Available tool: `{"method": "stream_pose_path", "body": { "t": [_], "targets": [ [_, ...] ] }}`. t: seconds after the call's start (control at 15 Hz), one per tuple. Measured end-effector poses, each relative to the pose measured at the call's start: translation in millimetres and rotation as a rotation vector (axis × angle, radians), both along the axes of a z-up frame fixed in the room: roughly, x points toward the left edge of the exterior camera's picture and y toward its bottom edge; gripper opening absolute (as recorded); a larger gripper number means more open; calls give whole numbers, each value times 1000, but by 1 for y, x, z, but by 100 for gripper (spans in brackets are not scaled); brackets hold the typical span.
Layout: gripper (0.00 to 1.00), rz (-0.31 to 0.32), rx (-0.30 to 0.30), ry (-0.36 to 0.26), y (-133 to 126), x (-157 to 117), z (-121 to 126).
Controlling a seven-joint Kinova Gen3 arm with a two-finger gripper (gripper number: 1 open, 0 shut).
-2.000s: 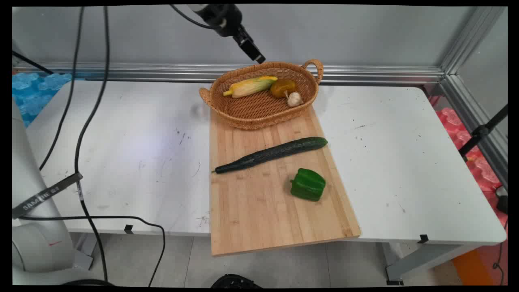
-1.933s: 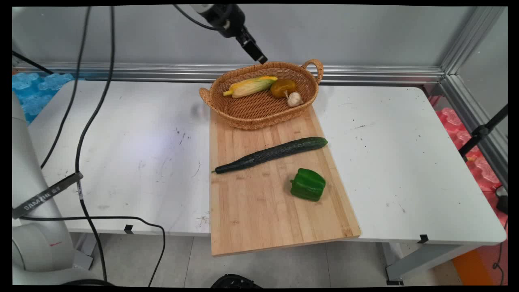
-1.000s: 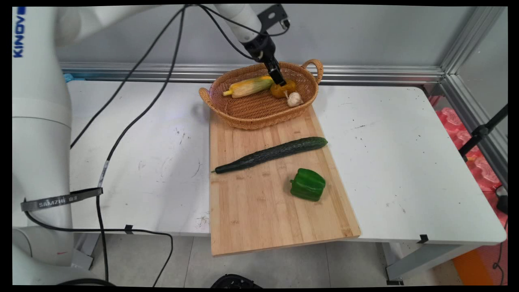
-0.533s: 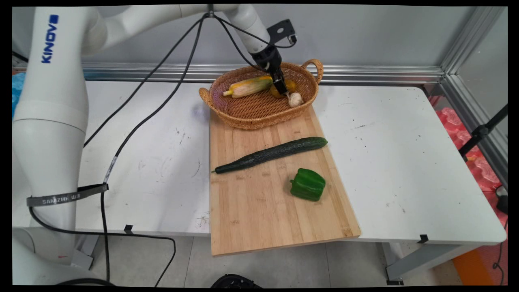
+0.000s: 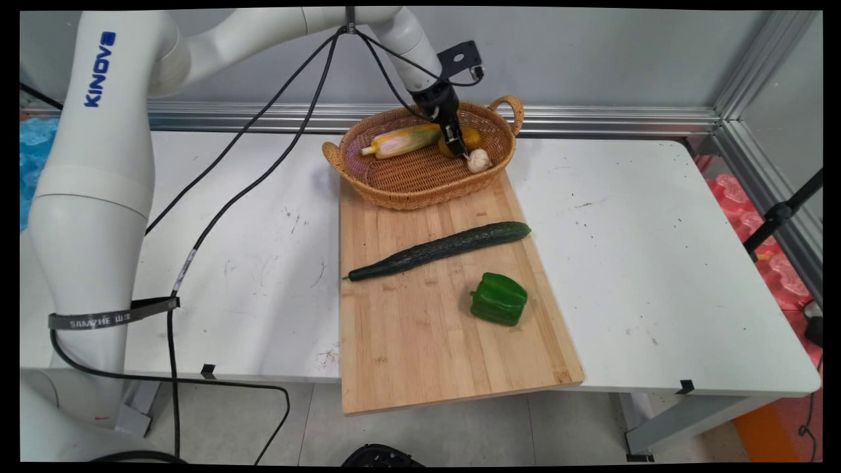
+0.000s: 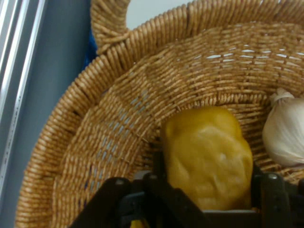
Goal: Place the picked object on the cutting board
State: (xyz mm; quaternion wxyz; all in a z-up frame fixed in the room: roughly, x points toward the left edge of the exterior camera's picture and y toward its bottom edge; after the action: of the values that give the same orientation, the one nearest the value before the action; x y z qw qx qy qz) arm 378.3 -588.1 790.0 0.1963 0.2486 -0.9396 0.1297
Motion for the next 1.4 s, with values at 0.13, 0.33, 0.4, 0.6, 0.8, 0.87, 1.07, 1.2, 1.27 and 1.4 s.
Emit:
{"method": "stream_pose_path", "body": {
  "t": [0.13, 0.33, 0.4, 0.6, 0.8, 0.87, 1.07, 1.2, 1.27, 1.4],
  "targets": [
    [0, -14, -3, -5, 0, 1, 3],
    [0, -26, -17, -10, 1, 4, 14],
    [0, -29, -23, -9, 3, 6, 19],
    [0, -43, -47, -5, 11, 8, 42],
    [0, -58, -73, 2, 24, 11, 71],
    [0, -64, -81, 7, 29, 11, 82],
    [0, -73, -97, 25, 48, 13, 113],
    [0, -71, -99, 45, 67, 14, 133],
    [0, -74, -95, 55, 76, 14, 141],
    [0, -90, -77, 78, 102, 14, 157]
  ]
}}
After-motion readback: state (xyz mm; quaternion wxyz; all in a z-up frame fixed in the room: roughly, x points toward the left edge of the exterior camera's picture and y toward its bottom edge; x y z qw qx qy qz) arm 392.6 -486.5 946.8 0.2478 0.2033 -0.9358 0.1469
